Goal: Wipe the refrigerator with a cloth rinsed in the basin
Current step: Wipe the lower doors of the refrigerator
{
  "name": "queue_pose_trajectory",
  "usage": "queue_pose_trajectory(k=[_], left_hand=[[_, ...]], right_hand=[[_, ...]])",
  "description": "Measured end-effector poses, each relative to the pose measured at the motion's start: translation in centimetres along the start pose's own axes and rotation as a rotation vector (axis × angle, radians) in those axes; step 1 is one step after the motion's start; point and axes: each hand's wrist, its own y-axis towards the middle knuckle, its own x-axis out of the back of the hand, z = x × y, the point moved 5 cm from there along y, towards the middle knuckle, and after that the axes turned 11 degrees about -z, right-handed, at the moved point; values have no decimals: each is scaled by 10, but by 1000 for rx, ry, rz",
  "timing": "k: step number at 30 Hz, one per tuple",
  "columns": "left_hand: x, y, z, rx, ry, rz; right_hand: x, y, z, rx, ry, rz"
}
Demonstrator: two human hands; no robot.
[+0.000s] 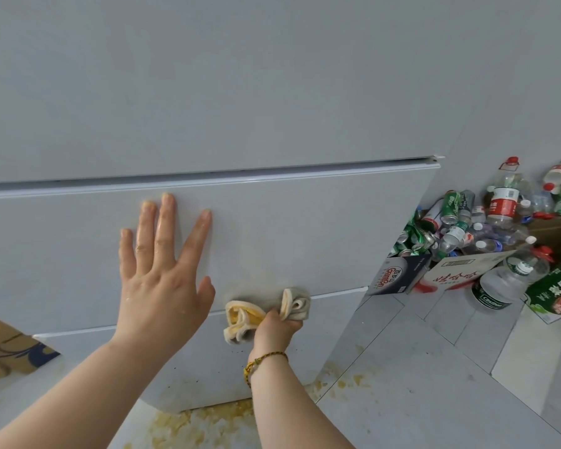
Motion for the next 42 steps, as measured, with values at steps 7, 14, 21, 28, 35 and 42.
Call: queue_pose_trajectory(k=[7,14,21,28,35,42], left_hand=[[-1,0,2,-15,10,2],[-2,-1,-1,14,-40,-4],[0,1,1,-1,-67,-18],[3,1,2,-19,-119,-31],[34,-5,31,110,-323,-111],[81,-27,123,845,-394,-277]], right_hand=[[16,-10,24,111,67,43],[36,-29,122,650,192,-186],[31,-64,127,1150,30,-9],[71,-34,207,1050,199,-243],[15,-105,145,1454,183,-185],[-26,-153,92,1649,137,-92]])
